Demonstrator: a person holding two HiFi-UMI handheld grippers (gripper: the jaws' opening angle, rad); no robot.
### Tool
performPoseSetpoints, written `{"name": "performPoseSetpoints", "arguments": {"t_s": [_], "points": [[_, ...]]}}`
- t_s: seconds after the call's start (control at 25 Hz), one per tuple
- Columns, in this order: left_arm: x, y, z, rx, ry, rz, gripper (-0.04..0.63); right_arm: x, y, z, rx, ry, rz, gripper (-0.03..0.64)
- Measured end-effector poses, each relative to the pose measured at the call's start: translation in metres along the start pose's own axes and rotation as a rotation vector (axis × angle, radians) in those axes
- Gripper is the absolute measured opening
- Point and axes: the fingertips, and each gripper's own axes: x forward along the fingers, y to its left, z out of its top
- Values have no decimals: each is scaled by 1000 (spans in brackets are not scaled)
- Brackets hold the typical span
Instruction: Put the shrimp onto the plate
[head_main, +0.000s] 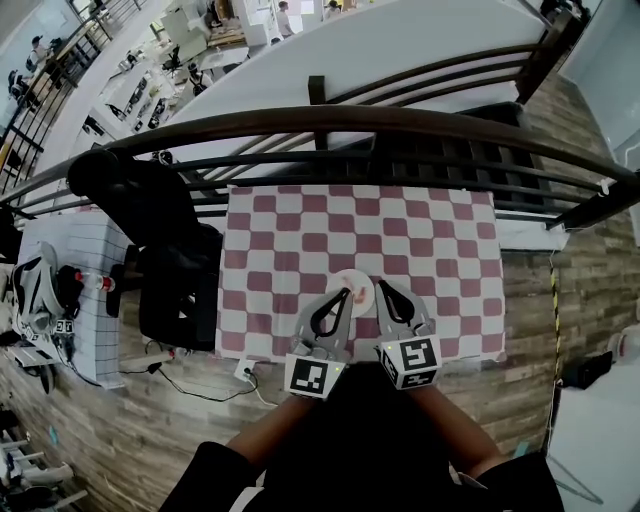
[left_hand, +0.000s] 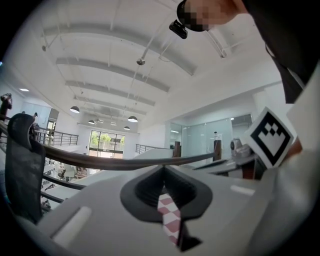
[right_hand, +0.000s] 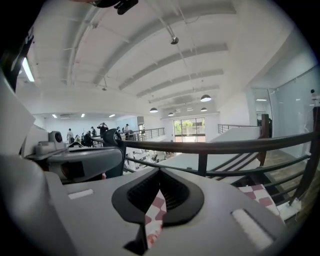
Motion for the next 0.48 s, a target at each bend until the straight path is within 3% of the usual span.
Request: {"name": "performPoseSetpoints", "arguments": {"t_s": [0.16, 0.48], "points": [[-3, -1, 3, -8, -8, -11, 8, -14, 6, 26, -9, -129, -7, -2], [-22, 3, 9, -8, -25, -28, 8, -29, 36, 33, -44, -193, -17, -2]]}}
